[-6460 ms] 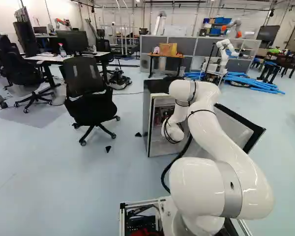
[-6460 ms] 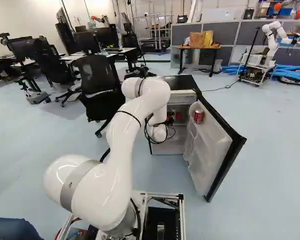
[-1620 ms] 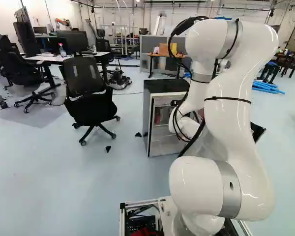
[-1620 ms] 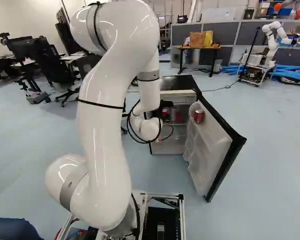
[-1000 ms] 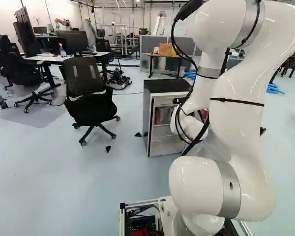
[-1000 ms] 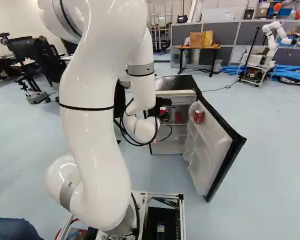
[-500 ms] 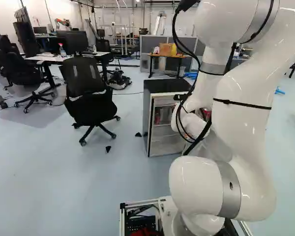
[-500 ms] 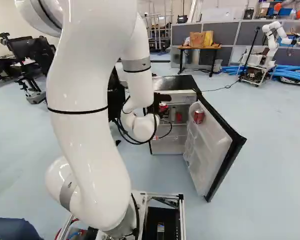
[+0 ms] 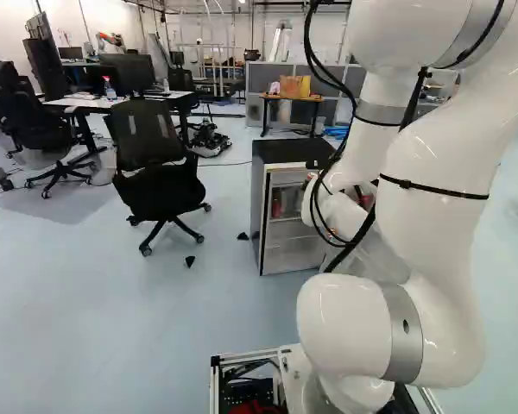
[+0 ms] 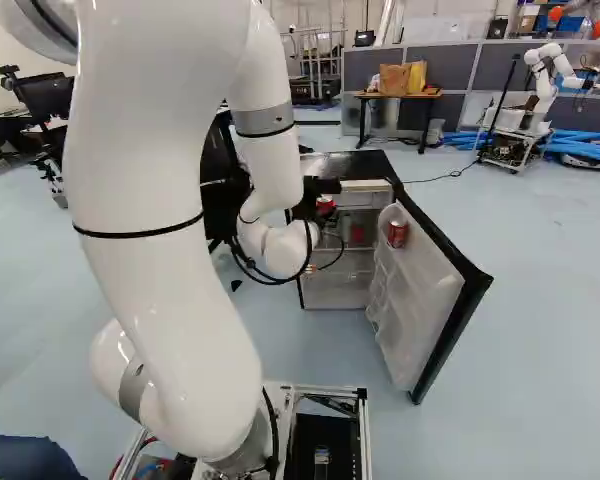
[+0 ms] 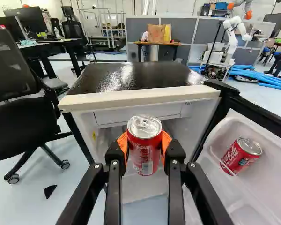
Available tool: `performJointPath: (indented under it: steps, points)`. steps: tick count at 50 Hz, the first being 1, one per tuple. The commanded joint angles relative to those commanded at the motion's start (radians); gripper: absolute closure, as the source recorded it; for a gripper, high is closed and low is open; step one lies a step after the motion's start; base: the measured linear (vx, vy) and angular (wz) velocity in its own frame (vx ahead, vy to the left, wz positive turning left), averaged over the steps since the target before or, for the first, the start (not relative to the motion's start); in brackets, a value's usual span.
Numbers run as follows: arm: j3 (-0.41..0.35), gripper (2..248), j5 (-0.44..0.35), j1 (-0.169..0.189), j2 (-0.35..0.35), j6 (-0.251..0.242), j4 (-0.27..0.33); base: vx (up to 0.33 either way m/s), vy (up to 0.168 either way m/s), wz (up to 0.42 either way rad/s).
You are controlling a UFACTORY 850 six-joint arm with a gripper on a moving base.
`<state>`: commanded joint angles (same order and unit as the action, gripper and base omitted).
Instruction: Grab a drink from the fridge
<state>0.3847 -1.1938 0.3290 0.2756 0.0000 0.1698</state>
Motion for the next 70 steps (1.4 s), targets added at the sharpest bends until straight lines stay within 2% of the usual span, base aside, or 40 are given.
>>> performJointPath:
  steps: [26,70]
  points:
    - [0.028,158,0.057,-0.01,-0.042,0.0,0.0,0.0,0.0,0.0]
    - [0.132,158,0.178,-0.03,-0.061,0.0,0.0,0.0,0.0,0.0]
